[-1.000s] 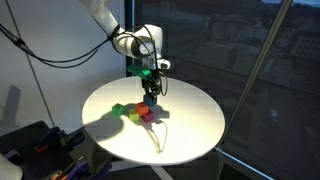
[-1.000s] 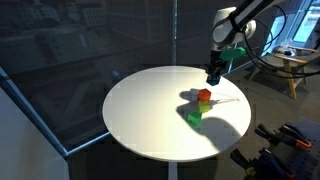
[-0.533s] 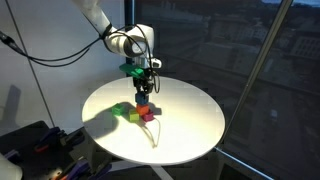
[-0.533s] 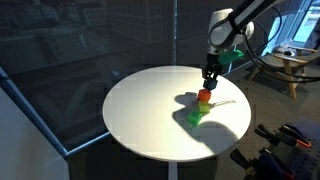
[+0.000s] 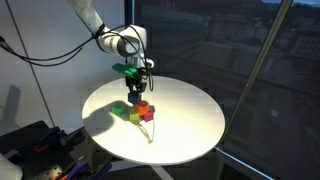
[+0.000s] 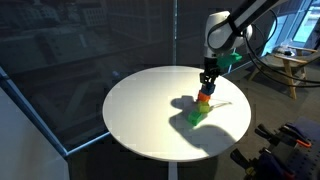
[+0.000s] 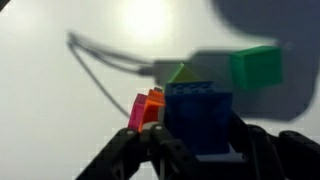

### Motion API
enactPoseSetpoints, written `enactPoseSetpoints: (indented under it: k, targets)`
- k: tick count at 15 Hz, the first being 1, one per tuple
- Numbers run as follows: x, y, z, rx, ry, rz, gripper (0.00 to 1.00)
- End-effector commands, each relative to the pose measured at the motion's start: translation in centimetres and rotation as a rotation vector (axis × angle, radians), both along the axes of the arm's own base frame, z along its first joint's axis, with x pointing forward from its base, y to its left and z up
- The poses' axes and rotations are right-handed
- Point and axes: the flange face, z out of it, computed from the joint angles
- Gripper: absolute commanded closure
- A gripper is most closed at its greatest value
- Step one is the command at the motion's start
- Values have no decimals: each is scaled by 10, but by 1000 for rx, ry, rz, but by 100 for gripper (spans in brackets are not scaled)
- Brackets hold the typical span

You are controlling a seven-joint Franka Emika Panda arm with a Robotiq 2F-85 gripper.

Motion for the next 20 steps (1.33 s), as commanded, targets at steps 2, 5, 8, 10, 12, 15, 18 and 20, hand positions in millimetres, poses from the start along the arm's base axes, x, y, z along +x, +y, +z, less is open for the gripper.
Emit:
enactPoseSetpoints:
  k: [2,5,8,10,12,15,18,20]
  targets:
    - [-11,6,10,-1,-7,34,69]
    - [-4,7,2,2,3,12,44]
    - [-4,7,2,2,4,13,44]
    - [-4,7,1,2,5,13,44]
    - [-4,7,1,2,5,13,44]
    - [-5,9,4,1,-2,24,69]
    - [-7,18,5,1,-7,55,69]
    - [-8,27,6,2,-11,82,69]
